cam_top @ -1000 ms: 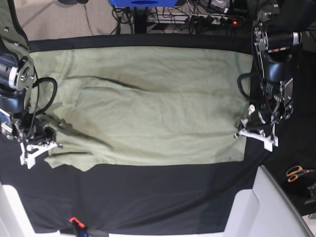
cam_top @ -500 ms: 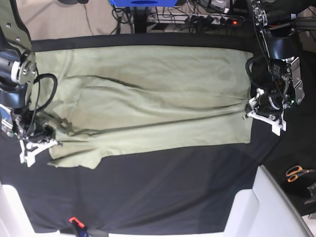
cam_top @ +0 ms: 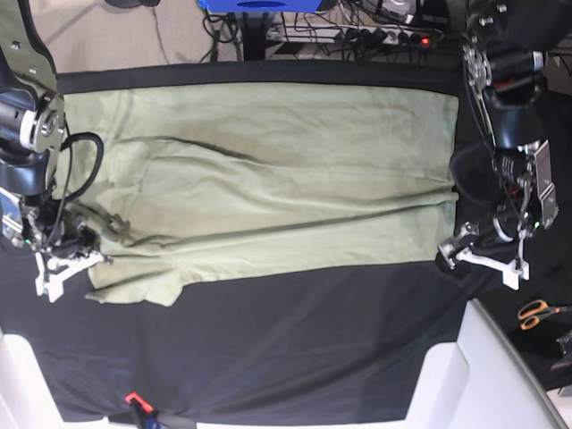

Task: Fold the T-shirt properly
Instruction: 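Grasp the hem corner with the left gripper and fold it inward, then grasp the shirt's long edge with both grippers at its two ends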

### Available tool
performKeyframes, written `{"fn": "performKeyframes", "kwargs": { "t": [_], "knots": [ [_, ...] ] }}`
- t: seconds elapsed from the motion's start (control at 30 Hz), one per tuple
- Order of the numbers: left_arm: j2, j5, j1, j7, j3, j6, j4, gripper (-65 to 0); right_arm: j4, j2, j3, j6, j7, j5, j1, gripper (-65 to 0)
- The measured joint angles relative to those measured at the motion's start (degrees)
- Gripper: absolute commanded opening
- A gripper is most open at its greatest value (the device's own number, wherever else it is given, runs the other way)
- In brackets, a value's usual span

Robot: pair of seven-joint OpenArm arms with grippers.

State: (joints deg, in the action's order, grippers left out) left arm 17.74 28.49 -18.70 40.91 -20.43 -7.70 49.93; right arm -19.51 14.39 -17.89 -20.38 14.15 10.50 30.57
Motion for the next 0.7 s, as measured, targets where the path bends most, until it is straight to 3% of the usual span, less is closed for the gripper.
{"fn": "performKeyframes", "kwargs": {
  "t": [0.17,0.33,0.53,0.57,0.7],
  "knots": [
    [-1.09,-7.3,-4.13,-2.1,-0.13,0.22,-8.41,0.0,0.0,0.0,0.0,0.02,-0.04,-0.02,0.0,-65.0],
    [-2.21,-8.76,-7.8,-8.74,0.0,-0.81,-15.5,0.0,0.0,0.04,0.0,-0.04,-0.04,0.0,-0.02,-65.0],
    [-2.54,-9.29,-8.59,-10.49,-0.13,-0.7,-16.98,0.0,0.0,0.17,0.0,-0.02,0.0,-0.02,0.0,-65.0],
    [-2.73,-9.66,-8.59,-10.58,-0.11,-0.35,-16.94,-2.3,0.0,0.17,0.0,-0.02,-0.02,-0.02,-0.02,-65.0],
    [-2.78,-9.18,-8.26,-10.49,-0.11,-0.39,-17.05,-29.9,0.0,0.17,0.0,0.0,-0.02,-0.04,0.0,-65.0]
  ]
}}
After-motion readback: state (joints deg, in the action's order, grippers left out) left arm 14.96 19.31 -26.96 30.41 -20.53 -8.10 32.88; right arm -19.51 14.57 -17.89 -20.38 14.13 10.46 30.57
